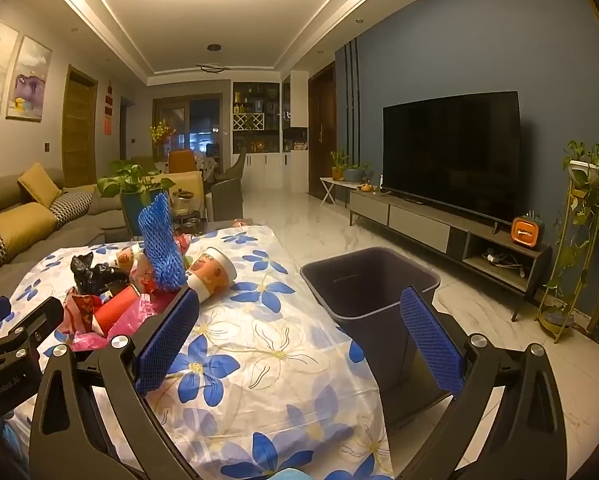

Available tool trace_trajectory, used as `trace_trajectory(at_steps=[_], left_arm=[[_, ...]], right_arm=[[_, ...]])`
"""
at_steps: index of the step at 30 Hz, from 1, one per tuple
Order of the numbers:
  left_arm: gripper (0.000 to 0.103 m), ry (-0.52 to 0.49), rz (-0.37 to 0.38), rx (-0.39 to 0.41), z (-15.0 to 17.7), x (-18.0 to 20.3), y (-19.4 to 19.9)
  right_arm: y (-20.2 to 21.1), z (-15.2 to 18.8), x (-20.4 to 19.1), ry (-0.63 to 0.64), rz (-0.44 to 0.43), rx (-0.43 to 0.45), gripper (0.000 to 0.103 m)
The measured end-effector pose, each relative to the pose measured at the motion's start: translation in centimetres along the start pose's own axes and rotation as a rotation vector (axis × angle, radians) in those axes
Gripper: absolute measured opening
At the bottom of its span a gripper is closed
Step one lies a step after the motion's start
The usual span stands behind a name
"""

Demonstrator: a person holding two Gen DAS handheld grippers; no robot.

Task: Collect trash

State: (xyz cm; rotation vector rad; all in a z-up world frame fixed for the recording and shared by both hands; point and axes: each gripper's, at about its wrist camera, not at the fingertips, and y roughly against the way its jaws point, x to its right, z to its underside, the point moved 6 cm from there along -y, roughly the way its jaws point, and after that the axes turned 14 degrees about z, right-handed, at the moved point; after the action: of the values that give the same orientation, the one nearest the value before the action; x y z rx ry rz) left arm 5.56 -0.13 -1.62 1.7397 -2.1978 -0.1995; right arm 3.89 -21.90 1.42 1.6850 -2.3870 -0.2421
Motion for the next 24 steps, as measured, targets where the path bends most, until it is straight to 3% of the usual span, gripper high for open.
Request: trace_trajectory(at_steps=[24], left_arm=[[0.097, 0.003, 0.000, 0.001, 0.06, 1.01, -0.41]], right_arm=[[0.08, -0.38, 0.21, -0.009, 0.001, 0.008, 0.097]])
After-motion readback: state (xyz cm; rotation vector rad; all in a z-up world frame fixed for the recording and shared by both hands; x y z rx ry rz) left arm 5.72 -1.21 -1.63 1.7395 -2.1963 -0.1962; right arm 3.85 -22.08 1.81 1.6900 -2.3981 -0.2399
